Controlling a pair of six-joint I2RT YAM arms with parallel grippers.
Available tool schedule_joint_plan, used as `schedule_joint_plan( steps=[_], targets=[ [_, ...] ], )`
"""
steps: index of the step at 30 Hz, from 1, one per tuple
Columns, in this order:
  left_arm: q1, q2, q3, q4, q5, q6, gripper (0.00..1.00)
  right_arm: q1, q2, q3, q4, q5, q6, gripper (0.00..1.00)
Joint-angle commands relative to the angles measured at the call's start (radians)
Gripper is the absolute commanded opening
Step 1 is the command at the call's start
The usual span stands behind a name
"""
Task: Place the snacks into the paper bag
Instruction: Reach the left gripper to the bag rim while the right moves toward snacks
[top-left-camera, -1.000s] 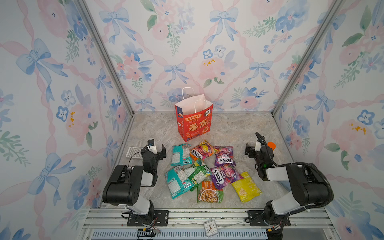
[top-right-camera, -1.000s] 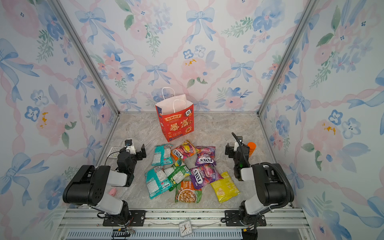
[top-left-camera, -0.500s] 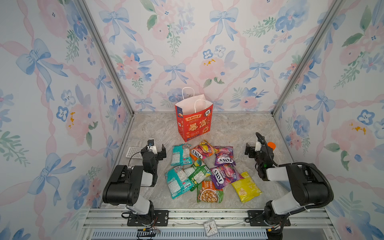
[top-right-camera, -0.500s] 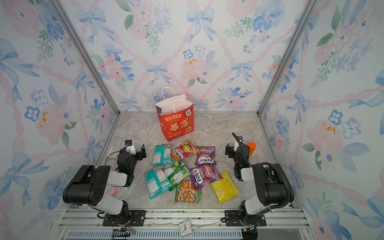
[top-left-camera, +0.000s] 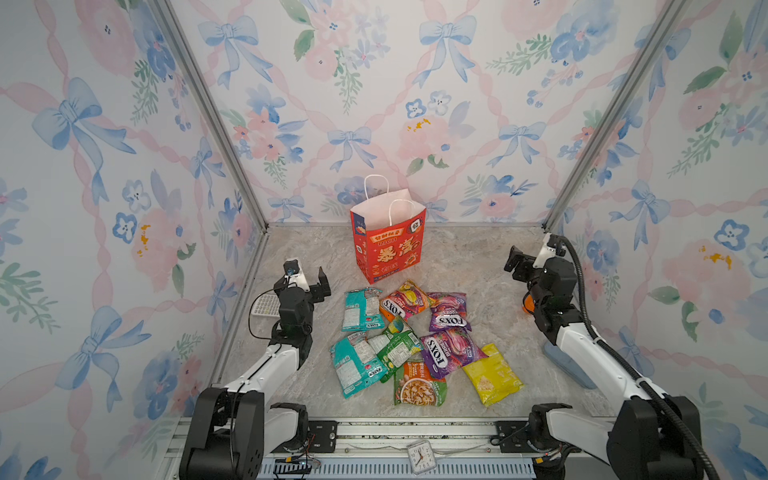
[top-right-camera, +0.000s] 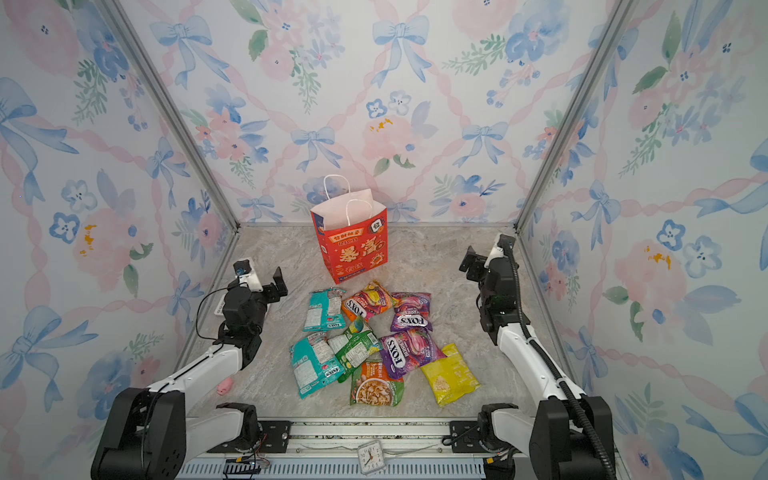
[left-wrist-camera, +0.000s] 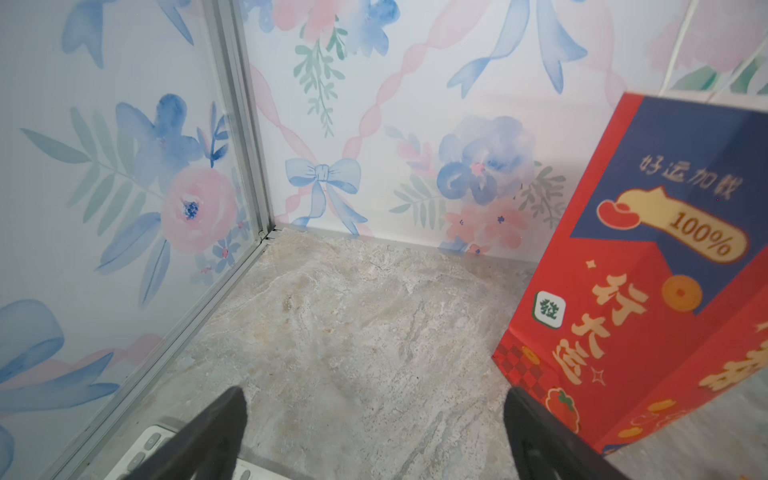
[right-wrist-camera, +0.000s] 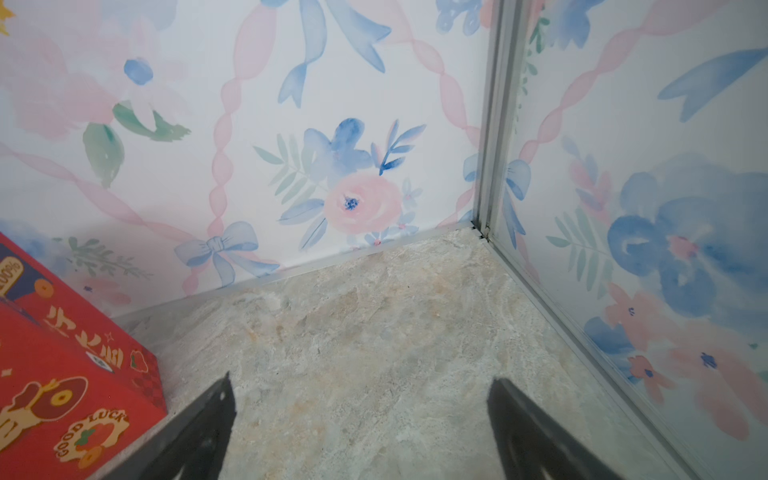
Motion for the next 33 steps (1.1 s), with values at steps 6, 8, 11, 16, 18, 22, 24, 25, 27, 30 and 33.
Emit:
schedule_joint_plan(
  steps=[6, 8, 11, 16, 18, 22, 24, 25, 27, 30, 33],
  targets=[
    [0.042, 0.045, 0.343, -0.491, 0.197, -0.07, 0.96, 0.015, 0.096, 0.138, -0.397, -0.032, 0.116, 0.97],
    [0.045, 0.092, 0.465, -0.607, 0.276, -0.045, 0.93, 0.033, 0.107, 0.166, -0.444, -0.038, 0.11, 0.96],
    [0.046, 0.171, 0.646, -0.748, 0.354, -0.024, 0.89, 0.06, 0.125, 0.206, -0.511, -0.047, 0.103, 0.97],
    [0.05, 0.276, 0.844, -0.854, 0.532, 0.02, 0.83, 0.114, 0.163, 0.286, -0.608, -0.051, 0.071, 0.97],
    [0.05, 0.331, 0.927, -0.909, 0.564, 0.033, 0.79, 0.131, 0.179, 0.318, -0.639, -0.052, 0.055, 0.97],
    [0.052, 0.437, 1.057, -0.967, 0.636, 0.03, 0.68, 0.164, 0.215, 0.378, -0.687, -0.056, 0.028, 0.97],
    [0.053, 0.477, 1.108, -0.967, 0.684, 0.009, 0.66, 0.182, 0.229, 0.399, -0.706, -0.059, 0.015, 0.97],
    [0.053, 0.496, 1.135, -0.967, 0.705, -0.001, 0.64, 0.189, 0.234, 0.406, -0.712, -0.058, 0.01, 0.96],
    [0.053, 0.532, 1.187, -0.97, 0.737, -0.013, 0.62, 0.205, 0.244, 0.416, -0.72, -0.059, 0.0, 0.96],
    [0.053, 0.584, 1.26, -0.996, 0.761, -0.006, 0.6, 0.218, 0.253, 0.42, -0.728, -0.061, -0.003, 0.97],
    [0.053, 0.634, 1.331, -1.042, 0.756, 0.01, 0.55, 0.223, 0.265, 0.425, -0.741, -0.075, -0.003, 0.96]
  ],
)
